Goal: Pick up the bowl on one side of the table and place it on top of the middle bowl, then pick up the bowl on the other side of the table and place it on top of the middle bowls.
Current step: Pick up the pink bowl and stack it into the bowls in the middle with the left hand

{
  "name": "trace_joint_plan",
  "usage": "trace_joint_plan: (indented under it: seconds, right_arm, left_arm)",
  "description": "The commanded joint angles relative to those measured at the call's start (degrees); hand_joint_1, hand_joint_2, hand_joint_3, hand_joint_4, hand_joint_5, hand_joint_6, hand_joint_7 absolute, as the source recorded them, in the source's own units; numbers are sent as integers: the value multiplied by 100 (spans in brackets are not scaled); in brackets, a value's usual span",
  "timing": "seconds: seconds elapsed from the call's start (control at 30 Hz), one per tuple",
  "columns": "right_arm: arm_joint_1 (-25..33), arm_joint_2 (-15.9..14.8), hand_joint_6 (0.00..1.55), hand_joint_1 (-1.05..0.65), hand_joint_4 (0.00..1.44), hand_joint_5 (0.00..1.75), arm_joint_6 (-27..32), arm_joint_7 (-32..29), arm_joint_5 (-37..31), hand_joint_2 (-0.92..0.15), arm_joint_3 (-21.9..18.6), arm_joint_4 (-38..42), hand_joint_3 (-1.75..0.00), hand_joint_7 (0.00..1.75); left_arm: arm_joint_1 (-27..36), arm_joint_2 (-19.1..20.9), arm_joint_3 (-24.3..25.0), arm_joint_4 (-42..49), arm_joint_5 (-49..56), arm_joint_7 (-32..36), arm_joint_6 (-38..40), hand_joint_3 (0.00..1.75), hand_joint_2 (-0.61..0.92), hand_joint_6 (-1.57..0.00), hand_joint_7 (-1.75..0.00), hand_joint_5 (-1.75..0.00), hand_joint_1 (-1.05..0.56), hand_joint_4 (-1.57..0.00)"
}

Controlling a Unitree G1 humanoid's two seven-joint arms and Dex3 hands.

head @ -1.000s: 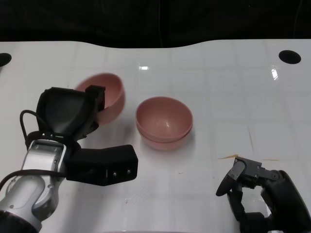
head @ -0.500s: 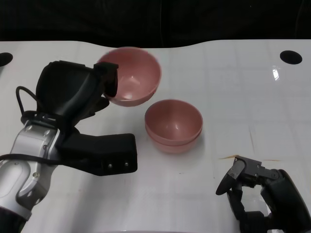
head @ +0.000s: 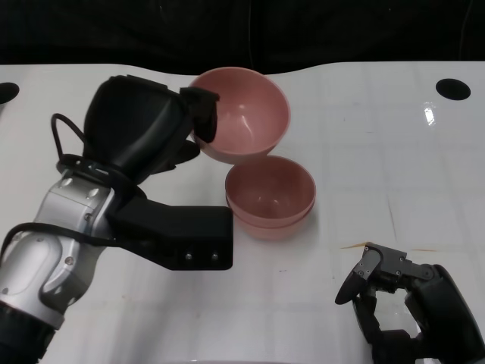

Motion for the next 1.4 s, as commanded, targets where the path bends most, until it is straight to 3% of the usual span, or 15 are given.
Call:
trace_joint_plan:
  seconds: [0.03, 0.13, 0.3, 0.37, 0.47, 0.53, 0.57, 0.67, 0.77, 0.83, 0.97, 1.07, 1.13, 1.2, 1.4]
  right_arm:
    - [33, -25, 80, -26, 89, 175, 45, 35, 79, -40, -33, -77, -136, 144]
    - [39, -12, 80, -26, 89, 175, 32, 44, 78, -40, -30, -73, -136, 144]
    - [47, 0, 80, -26, 89, 175, 44, 38, 40, -39, -23, -97, -136, 143]
    - [51, 3, 80, -26, 89, 175, 47, 41, 41, -39, -19, -95, -136, 143]
    - [57, 5, 80, -25, 89, 175, 63, 43, 37, -40, -18, -100, -135, 143]
    - [62, 22, 80, -25, 89, 175, 72, 26, 11, -40, -14, -112, -135, 143]
    - [68, 27, 80, -25, 89, 175, 93, 23, 3, -40, -11, -128, -135, 143]
    - [84, 39, 80, -25, 89, 175, 138, 19, -6, -40, -11, -167, -134, 143]
    - [87, 41, 80, -24, 89, 175, 148, 30, 5, -40, -15, -185, -134, 143]
    - [85, 42, 80, -24, 89, 175, 134, 20, -12, -40, -19, -183, -134, 143]
    - [87, 49, 80, -24, 89, 175, 140, 30, 3, -40, -14, -189, -134, 143]
    - [94, 57, 80, -25, 89, 175, 152, 29, -1, -40, -8, -202, -134, 143]
    - [94, 56, 81, -24, 89, 175, 154, 19, -23, -40, -9, -211, -134, 144]
    - [103, 51, 81, -24, 89, 175, 173, 25, -20, -41, -11, -233, -134, 144]
    - [127, 43, 80, -25, 89, 175, 170, 38, 9, -41, -19, -248, -134, 144]
  left_arm:
    - [-131, -123, -110, 182, -26, -54, -49, 10, 81, -101, -89, -175, -26, -91]
    - [-134, -257, -203, 431, -97, 70, -224, 8, 83, -106, -72, -175, -25, -91]
    - [-139, -420, -301, 707, -179, -27, -372, 7, 84, -101, -41, -175, -26, -90]
    - [-147, -479, -309, 818, -277, -55, -452, 7, 85, -105, -42, -175, -25, -88]
    - [-169, -554, -343, 944, -376, -95, -487, 16, 85, -85, -103, -175, -25, -88]
    - [-184, -602, -359, 1064, -430, -82, -524, 18, 84, -80, -113, -175, -26, -89]
    - [-192, -622, -369, 1140, -455, -73, -552, 18, 83, -81, -106, -175, -27, -88]
    - [-216, -671, -444, 1386, -477, 12, -651, 28, 83, -73, -149, -175, -26, -86]
    - [-253, -737, -527, 1639, -401, 205, -711, 59, 70, -73, -151, -175, -27, -87]
    - [-265, -786, -560, 1810, -387, 370, -759, 73, 62, -68, -167, -175, -26, -87]
    - [-289, -854, -630, 2148, -403, 527, -800, 78, 56, -67, -174, -175, -24, -87]
    - [-291, -868, -668, 2313, -428, 554, -850, 71, 59, -65, -175, -175, -26, -90]
    - [-289, -872, -674, 2398, -488, 511, -913, 62, 66, -71, -156, -175, -28, -91]
    - [-278, -875, -667, 2430, -571, 370, -928, 52, 76, -78, -125, -175, -31, -89]
    - [-263, -863, -635, 2387, -659, 228, -926, 33, 85, -87, -85, -166, -33, -82]
